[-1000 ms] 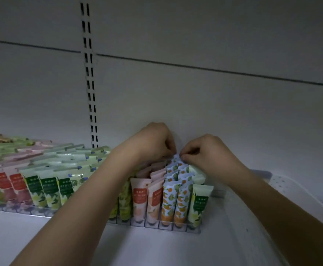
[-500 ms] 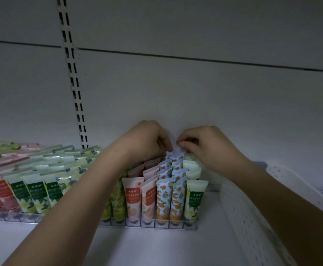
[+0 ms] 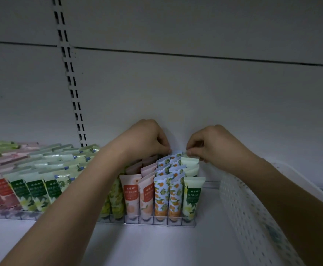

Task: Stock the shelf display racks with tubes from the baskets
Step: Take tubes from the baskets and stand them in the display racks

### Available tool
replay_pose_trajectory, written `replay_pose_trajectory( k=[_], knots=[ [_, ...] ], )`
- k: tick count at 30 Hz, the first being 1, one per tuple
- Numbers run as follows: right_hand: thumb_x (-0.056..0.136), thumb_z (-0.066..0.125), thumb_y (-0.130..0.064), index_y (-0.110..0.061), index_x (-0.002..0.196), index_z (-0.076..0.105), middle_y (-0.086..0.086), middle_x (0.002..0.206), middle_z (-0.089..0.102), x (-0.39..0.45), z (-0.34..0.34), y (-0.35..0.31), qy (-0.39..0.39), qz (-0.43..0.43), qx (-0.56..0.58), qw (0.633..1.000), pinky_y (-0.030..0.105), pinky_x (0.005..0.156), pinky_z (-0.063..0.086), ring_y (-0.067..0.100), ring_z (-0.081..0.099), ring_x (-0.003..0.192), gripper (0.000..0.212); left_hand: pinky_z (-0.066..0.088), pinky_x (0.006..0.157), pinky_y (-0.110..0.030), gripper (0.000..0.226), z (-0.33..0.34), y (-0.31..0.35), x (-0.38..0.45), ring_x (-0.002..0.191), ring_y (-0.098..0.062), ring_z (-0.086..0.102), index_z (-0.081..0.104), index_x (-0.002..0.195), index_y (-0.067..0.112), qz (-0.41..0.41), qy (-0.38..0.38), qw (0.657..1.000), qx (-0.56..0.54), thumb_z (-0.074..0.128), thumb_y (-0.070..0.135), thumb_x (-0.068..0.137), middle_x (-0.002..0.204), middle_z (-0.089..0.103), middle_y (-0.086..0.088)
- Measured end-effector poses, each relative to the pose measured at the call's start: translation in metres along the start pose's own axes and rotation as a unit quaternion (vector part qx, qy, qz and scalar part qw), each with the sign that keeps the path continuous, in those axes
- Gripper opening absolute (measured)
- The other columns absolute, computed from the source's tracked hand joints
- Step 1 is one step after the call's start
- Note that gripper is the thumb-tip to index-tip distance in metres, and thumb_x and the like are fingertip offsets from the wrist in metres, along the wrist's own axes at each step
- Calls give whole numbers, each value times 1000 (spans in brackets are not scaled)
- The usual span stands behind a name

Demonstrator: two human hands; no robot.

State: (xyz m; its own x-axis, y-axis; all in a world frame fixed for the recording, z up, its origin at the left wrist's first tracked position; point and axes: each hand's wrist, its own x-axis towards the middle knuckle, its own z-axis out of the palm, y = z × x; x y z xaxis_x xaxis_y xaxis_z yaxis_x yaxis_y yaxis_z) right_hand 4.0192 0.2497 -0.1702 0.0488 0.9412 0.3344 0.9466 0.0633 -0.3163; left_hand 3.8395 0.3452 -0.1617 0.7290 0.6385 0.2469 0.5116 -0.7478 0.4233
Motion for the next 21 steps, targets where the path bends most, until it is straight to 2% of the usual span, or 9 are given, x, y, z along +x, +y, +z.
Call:
replay_pose_trajectory(
  k=[4,10,13,16,18,21],
  knots=[
    [83,75,-20,-15,82,76,-6,66,66,0,2,-2,4,-3,-19,1000,22,64,47,-4,52,51,5,54,75,-29,6,3,1,-1,72,-3,66,79,81,22,7,17,999,36,75,26,79,77,74,12],
    [83,74,-19,-14,82,75,-13,59,59,0,3,-2,4,6,-22,1000,10,56,39,-10,53,49,5,54,73,-28,7,3,3,-1,74,-7,66,78,82,22,12,20,998,52,74,26,79,79,74,10],
    [83,74,-19,-15,84,76,-12,65,64,-2,1,-3,9,6,12,1000,10,56,43,-11,56,54,4,51,71,-21,6,-2,5,-3,71,-1,64,79,82,20,20,29,999,33,74,23,80,79,74,10],
    [84,73,-18,-18,84,76,-11,69,67,-4,-2,-6,21,-10,64,998,8,54,44,-10,58,58,4,38,55,-3,3,-13,6,-6,60,10,58,79,79,21,33,46,998,28,76,22,78,65,67,20],
    [84,74,-18,-19,83,77,-15,68,67,-4,-4,-9,12,-24,93,995,6,55,42,-11,59,58,4,37,52,-1,2,-20,5,-9,58,15,57,79,78,24,32,21,999,20,79,24,76,55,62,26],
    [83,76,-22,-27,83,77,-24,68,67,-5,-6,-8,-28,-22,103,994,4,56,40,-13,58,61,5,37,51,-2,4,-23,5,-13,58,14,57,79,78,25,31,-16,999,18,80,26,75,55,62,29]
  ],
)
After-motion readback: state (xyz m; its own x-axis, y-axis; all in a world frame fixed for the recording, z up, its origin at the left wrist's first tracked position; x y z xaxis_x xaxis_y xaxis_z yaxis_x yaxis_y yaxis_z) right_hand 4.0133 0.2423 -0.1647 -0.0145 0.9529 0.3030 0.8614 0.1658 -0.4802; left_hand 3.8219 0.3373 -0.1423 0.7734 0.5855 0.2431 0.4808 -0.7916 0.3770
